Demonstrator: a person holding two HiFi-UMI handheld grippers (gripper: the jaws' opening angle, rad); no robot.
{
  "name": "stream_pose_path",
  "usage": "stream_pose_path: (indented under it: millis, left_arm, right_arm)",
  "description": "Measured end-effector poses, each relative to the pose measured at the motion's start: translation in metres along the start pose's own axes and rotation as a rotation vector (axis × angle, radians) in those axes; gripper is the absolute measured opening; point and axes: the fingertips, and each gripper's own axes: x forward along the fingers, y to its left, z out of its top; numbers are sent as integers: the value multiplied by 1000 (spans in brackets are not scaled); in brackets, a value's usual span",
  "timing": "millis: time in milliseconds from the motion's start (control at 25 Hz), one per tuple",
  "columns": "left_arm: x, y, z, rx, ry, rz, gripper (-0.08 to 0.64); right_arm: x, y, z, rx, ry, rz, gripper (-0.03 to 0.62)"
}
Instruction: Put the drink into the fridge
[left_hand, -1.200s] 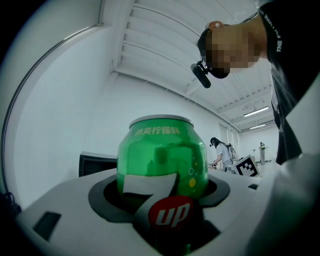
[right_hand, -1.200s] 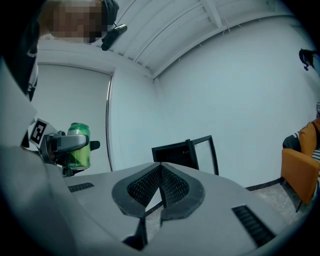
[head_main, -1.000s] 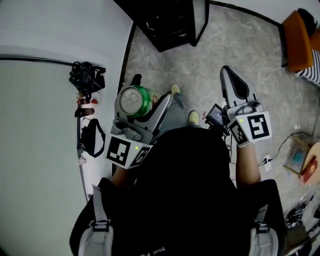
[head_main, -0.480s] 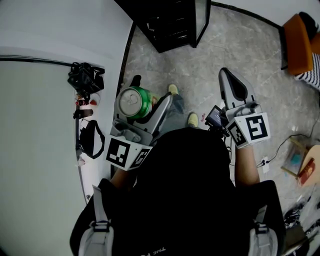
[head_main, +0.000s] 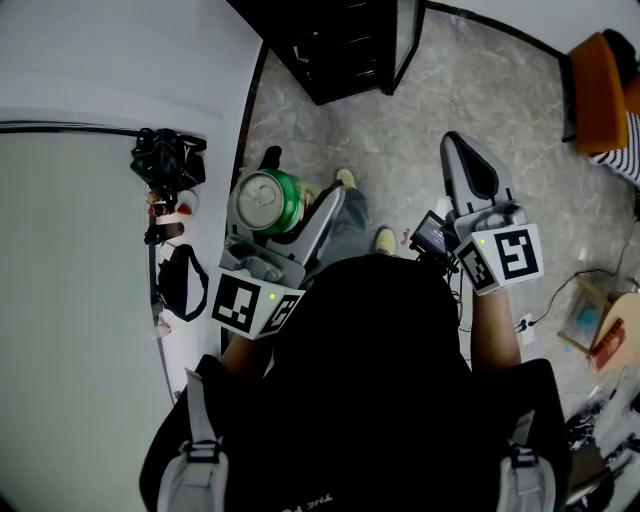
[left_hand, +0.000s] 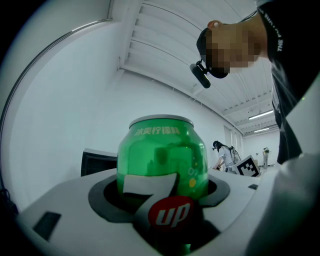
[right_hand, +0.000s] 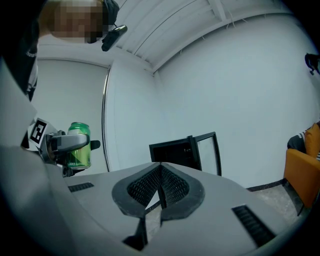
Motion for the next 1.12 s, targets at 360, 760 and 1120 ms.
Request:
stream_pose_path:
  millis: [360,760,1120]
  left_arm:
    - [40,46,-1,-20,7,-19,339]
    - [73,105,6,-22,9,-17,339]
    - [81,164,4,-53,6,-3,339]
  right_arm:
    - [54,-15,5,-1,28,-13,11]
    - [121,-16,17,17,14,10,11]
    - [172,-3,19,-21,68,-8,11]
